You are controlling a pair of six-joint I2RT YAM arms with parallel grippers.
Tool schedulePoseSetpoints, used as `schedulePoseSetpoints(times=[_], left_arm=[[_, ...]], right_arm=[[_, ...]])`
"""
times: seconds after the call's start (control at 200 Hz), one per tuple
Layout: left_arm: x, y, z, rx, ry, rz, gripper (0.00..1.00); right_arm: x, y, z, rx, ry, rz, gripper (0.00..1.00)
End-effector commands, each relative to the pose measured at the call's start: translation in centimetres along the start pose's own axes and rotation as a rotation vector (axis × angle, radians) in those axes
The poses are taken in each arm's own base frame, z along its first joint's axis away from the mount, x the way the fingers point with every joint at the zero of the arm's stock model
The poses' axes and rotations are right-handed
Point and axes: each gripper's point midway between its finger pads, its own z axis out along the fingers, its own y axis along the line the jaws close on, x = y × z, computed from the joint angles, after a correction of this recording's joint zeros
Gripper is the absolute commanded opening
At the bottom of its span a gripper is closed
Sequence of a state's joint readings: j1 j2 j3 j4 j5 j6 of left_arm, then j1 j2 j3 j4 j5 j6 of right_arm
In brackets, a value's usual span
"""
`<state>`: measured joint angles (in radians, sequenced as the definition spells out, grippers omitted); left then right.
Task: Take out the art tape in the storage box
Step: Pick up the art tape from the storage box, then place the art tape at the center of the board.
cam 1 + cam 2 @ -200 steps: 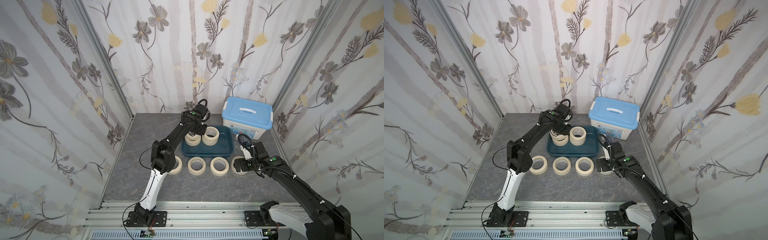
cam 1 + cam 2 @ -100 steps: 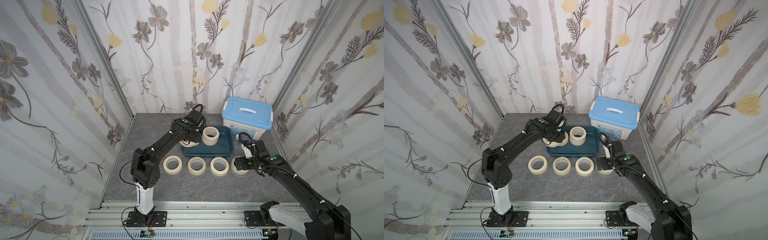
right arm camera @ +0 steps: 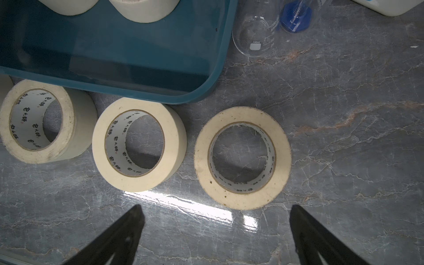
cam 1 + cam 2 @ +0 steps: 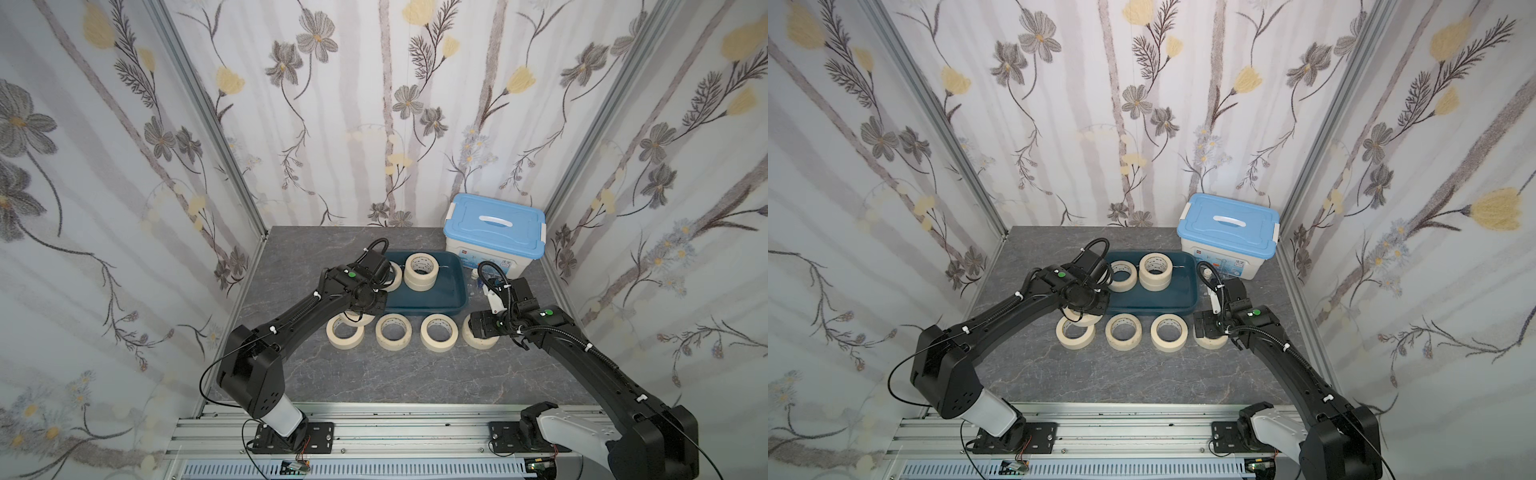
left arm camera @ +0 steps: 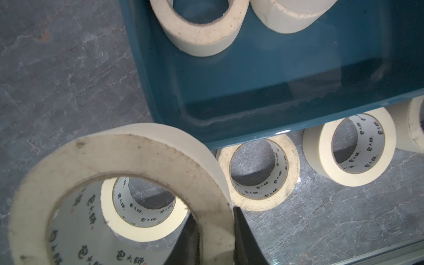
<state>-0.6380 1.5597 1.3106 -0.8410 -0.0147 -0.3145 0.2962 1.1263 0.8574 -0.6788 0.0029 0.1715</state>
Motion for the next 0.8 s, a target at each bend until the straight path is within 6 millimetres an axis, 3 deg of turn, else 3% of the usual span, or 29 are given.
schedulePoseSetpoints(times=[0.0,0.32,0.575,0.794], left_arm=[[0.7,0.7,-0.8,-0.009,-0.025,-0.064,0.15],[5.9,2.3,-1.5,-0.028,0.016,-0.163,0.14],[9.9,2.9,-3.2,-0.016,0.036,-0.250,0.14],[13.4,3.6,-2.1,-0.008,0.100,-0.327,0.14]], right_arm=[[-0.6,-0.2,-0.1,0.012,-0.018,-0.003,1.00],[-1.0,-0.3,0.1,0.016,-0.027,-0.007,1.00],[-1.4,-0.5,0.1,0.019,-0.038,-0.002,1.00],[-1.4,-0.5,0.3,0.019,-0.040,0.003,1.00]])
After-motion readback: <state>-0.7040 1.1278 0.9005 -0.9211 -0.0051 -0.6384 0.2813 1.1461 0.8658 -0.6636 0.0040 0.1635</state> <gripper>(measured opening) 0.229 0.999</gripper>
